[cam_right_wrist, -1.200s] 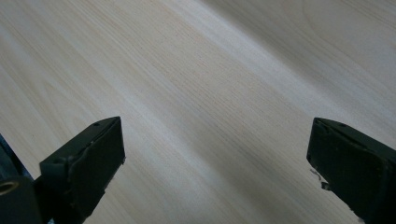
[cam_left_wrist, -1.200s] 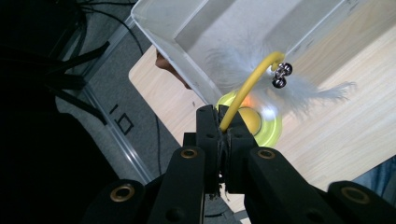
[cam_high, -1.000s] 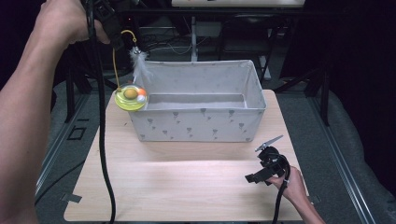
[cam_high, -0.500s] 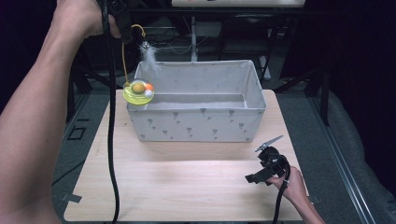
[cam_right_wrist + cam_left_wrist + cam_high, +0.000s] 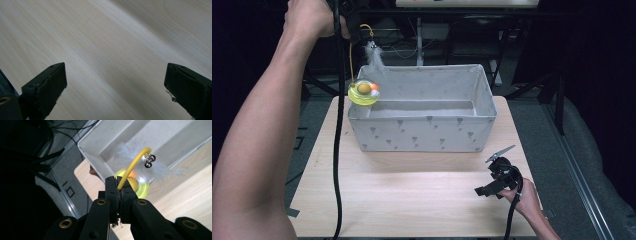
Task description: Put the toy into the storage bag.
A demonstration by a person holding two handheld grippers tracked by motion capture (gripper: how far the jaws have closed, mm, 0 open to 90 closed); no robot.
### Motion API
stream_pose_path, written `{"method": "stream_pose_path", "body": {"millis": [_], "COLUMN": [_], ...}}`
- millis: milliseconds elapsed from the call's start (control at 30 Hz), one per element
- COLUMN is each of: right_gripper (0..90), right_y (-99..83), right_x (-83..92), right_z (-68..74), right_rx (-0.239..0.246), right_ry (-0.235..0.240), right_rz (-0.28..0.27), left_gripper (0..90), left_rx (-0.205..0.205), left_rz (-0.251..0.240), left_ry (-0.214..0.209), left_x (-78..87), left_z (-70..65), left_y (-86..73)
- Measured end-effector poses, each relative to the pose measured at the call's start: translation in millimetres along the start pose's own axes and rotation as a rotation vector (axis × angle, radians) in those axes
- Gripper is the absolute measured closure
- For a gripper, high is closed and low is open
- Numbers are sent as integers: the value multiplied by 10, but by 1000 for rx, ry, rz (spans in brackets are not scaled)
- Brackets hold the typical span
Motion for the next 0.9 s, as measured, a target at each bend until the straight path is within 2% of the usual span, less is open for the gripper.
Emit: {"method": "stream_pose_path", "body": {"millis": [67,100,167,233,367,433,467,600,633,667,700,733,767,833,900], "right_gripper": [41,42,42,42,43,43,44,43,44,44,44,44,44,44,45], "right_y": [7,7,-1,6,12,9,15,4,12,10,14,15,14,15,16], "right_x": [-18,-17,-2,-6,-10,-7,-11,1,-7,-9,-13,-17,-15,-14,-11], "right_z": [21,21,5,20,34,31,44,21,40,29,44,51,44,47,52], "right_rx": [-26,-24,-2,-16,-23,-9,-21,-2,-20,-8,-21,-27,-21,-22,-26], "right_ry": [-3,-2,-4,4,8,12,15,-1,11,0,10,10,3,8,20], "right_rz": [-28,-27,-6,-17,-27,-20,-29,-10,-24,-24,-28,-35,-32,-36,-38], "left_gripper": [879,879,879,879,879,879,879,879,879,879,879,879,880,880,879], "left_rx": [-3,8,0,2,-1,4,8,12,12,12,12,14,11,13,13], "left_rz": [-1,-10,-6,-15,-27,-35,-36,-25,-20,-19,-19,-16,-10,-13,-13], "left_ry": [7,2,-2,-13,-26,-26,-30,-38,-45,-47,-47,-53,-54,-58,-67], "left_x": [-60,-87,-140,-202,-319,-385,-410,-495,-555,-589,-589,-656,-691,-724,-826], "left_z": [8,4,-1,-19,-42,-41,-40,-40,-46,-48,-48,-57,-65,-72,-100], "left_y": [22,33,44,57,73,81,82,75,75,77,77,82,82,87,94]}}
Point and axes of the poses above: each handheld gripper's, and its own axes: x roughly backward along the jaws, y roughly out of its top, z roughly to its left, the point moved 6 cm from there along -x, roughly forward along the jaws, and after that the axes turned 1 degree about y, right-handed, at the moved point
